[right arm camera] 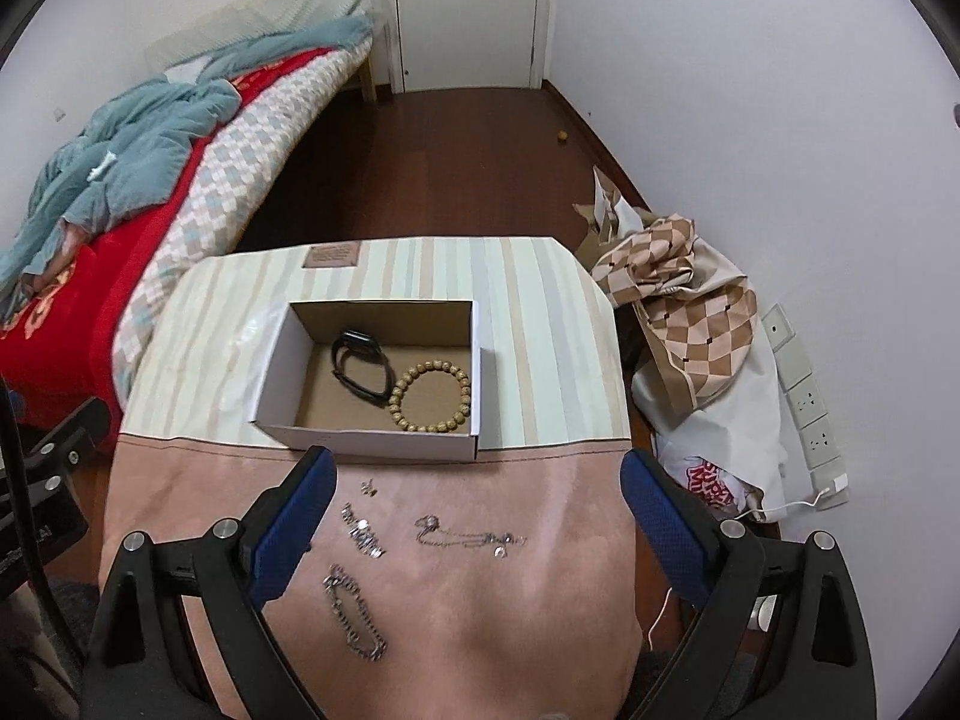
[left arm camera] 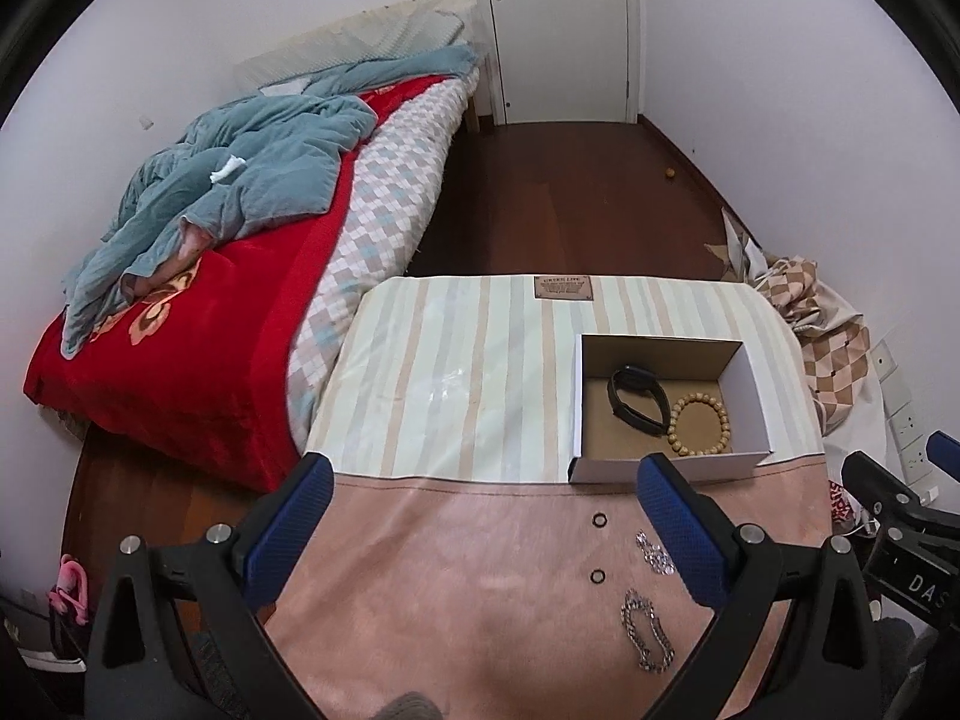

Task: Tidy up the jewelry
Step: 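Withdraw both grippers from the box back over the jewelry, then grasp the thick silver curb-chain bracelet with the left gripper while the right gripper approaches the ornate bracelet, then grasp the ornate silver stone bracelet with the right gripper while the left gripper holds the curb chain, then lift and carry both held bracelets over the white box, then open both grippers to drop the bracelets into the box, then withdraw both grippers from the box toward the remaining jewelry, then grasp the thin silver chain with ring using the right gripper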

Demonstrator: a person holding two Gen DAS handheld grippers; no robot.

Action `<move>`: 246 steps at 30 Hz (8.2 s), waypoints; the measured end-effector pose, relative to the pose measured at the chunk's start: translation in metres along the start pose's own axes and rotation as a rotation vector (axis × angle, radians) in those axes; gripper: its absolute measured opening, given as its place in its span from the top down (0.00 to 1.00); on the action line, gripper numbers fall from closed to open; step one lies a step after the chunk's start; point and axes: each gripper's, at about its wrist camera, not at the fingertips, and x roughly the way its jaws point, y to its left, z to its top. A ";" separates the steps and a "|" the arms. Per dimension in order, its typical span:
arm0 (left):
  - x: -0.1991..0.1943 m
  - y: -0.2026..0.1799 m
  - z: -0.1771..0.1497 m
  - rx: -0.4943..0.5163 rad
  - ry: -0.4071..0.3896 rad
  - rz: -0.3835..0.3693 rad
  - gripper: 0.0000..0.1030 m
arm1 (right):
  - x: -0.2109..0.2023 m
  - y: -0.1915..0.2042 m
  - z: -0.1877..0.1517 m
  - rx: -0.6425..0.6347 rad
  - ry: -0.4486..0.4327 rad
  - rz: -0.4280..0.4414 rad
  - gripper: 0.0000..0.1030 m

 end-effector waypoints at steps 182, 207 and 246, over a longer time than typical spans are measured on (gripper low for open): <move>0.092 -0.025 0.005 0.029 0.080 -0.067 0.00 | 0.106 -0.004 0.014 -0.017 0.101 0.031 0.02; -0.032 -0.003 -0.030 0.004 -0.107 -0.096 0.00 | -0.044 0.003 -0.029 -0.026 -0.115 0.053 0.02; 0.135 -0.001 -0.109 0.004 0.219 0.085 0.00 | 0.170 0.024 -0.100 -0.064 0.095 0.187 1.00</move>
